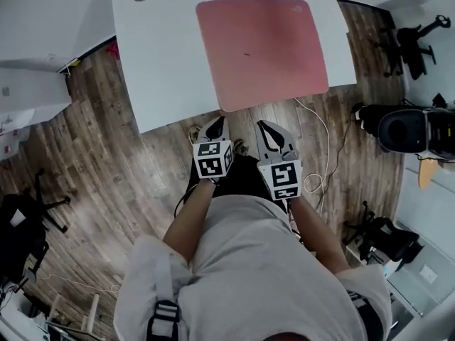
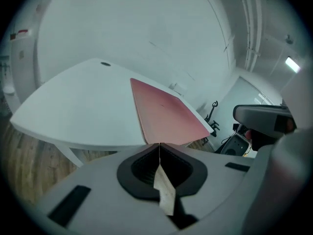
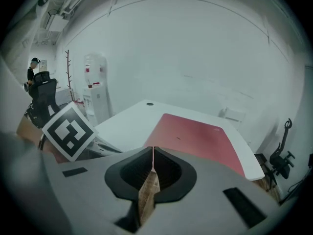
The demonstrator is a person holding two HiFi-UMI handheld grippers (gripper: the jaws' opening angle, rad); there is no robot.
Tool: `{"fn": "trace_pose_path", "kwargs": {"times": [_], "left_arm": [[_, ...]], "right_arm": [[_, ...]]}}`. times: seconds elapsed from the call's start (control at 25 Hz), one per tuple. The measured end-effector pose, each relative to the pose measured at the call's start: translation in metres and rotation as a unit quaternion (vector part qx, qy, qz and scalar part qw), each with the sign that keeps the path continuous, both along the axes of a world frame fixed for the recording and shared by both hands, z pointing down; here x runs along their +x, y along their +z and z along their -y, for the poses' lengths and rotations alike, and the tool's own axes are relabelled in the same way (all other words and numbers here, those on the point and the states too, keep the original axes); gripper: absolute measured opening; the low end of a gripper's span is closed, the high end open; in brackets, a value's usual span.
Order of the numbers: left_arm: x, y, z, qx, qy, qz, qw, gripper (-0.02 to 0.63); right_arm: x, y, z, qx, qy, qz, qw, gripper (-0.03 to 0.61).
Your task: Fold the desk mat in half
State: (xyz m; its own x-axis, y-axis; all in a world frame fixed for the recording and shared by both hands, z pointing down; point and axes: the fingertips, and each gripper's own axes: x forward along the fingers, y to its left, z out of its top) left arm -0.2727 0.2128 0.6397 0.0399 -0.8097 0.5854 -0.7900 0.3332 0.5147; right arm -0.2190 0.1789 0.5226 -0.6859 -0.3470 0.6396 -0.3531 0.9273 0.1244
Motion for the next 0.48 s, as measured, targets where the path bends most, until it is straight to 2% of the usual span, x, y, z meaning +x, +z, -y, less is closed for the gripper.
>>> {"fn": "trace_pose_path", "kwargs": {"times": [0.2,0.36,0.48], "left_arm": [[0.000,0.007,0.010,0.043,-0.031,-0.094,0.9942,0.013],[-0.004,0.021,0.011,0.046,-0.075,-0.171,0.9813,0.025],[-0.008,0.029,0.013,0.059,-0.104,-0.219,0.9684,0.086]], "right_arm": [[-0.016,0.007,0.009,-0.010,-0.018,0.000,1.000,0.041],[-0.023,0.013,0.020,-0.024,-0.030,0.004,0.999,0.041],[-0.028,0.015,0.023,-0.030,-0.044,0.007,0.999,0.041]]}}
